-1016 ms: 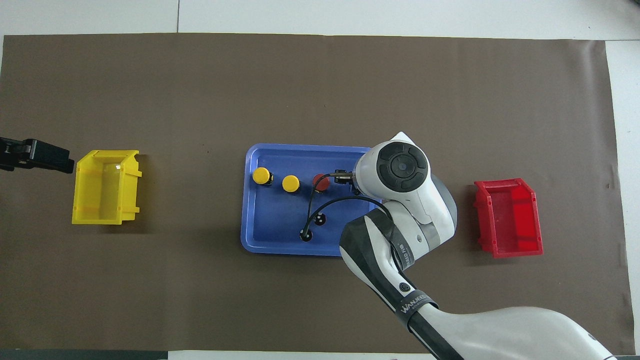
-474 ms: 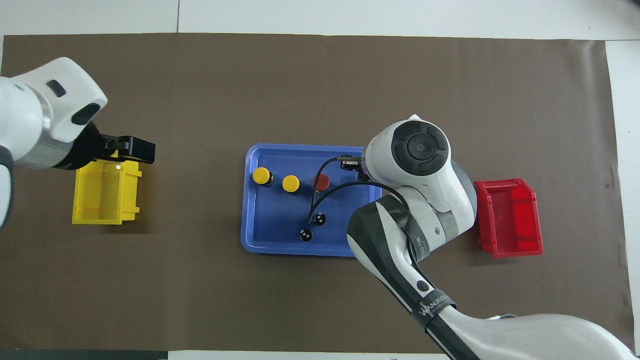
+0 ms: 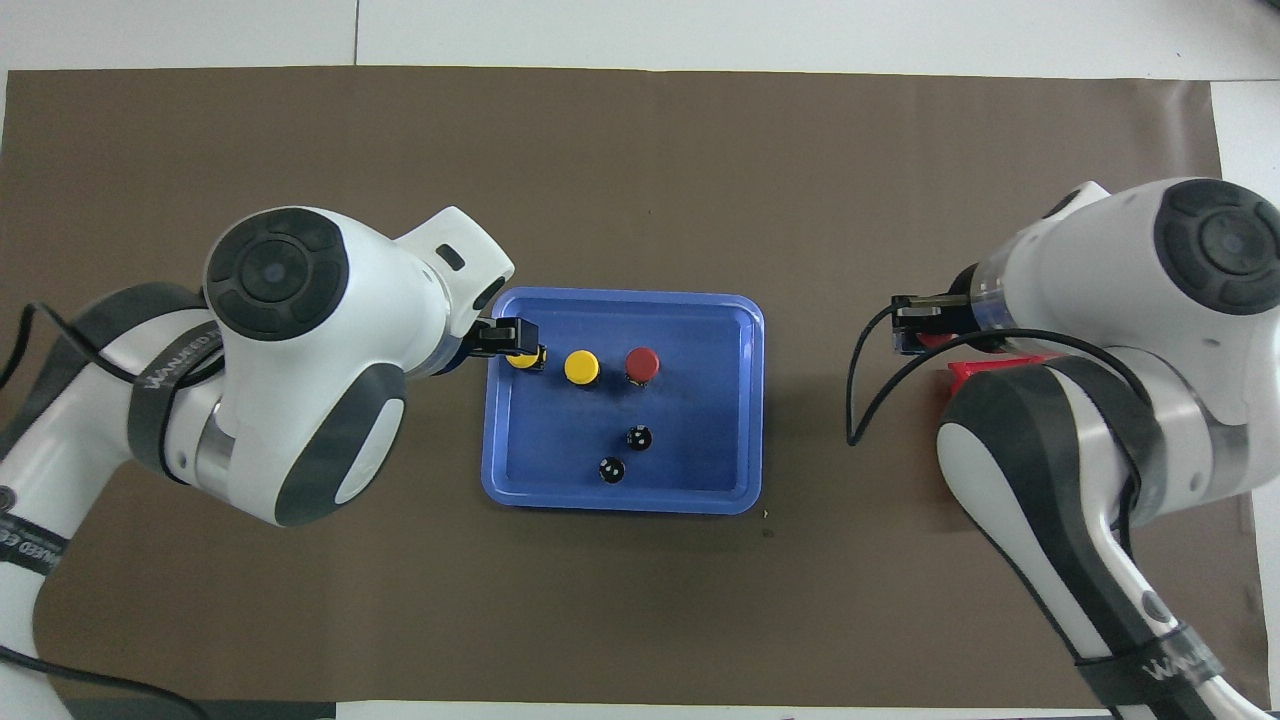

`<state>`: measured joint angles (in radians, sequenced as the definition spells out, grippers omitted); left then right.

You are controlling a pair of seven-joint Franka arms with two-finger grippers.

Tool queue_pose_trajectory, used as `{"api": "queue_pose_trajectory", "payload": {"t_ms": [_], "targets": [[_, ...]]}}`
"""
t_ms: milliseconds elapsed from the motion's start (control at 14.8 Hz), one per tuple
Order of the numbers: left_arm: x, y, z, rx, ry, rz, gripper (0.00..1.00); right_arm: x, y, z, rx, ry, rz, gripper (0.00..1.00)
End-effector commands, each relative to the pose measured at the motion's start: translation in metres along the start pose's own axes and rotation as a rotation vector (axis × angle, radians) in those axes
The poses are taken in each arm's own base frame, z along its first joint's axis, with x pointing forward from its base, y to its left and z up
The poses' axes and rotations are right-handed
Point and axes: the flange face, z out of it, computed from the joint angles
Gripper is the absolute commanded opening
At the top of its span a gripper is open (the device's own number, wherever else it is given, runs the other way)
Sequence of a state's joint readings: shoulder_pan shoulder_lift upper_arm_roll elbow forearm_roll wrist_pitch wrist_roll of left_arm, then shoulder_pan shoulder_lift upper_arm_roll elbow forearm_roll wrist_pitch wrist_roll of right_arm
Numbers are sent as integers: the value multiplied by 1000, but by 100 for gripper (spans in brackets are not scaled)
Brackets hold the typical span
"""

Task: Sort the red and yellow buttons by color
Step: 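Carry the red button to the red bin while the left gripper grasps a yellow button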

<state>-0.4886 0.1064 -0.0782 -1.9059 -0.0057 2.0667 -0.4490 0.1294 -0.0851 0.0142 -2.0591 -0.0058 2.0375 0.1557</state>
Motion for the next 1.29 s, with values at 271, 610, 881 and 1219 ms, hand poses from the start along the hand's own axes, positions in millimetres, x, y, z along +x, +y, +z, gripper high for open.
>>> {"api": "queue_pose_trajectory", "payload": {"t_ms": [271,610,881,1219], "targets": [[-2,3,47,-4,-13,-9,88,-72,76,13,-9,-33,-51,14],[-3,3,59,-14,8,-13,81,-84,110,32,-9,-43,-54,14],[-7,2,67,-21,23,-12,81,-87,114,71,-8,-54,-45,14],[-5,4,73,-28,35,-18,81,-100,109,102,-7,-60,-56,14]]}}
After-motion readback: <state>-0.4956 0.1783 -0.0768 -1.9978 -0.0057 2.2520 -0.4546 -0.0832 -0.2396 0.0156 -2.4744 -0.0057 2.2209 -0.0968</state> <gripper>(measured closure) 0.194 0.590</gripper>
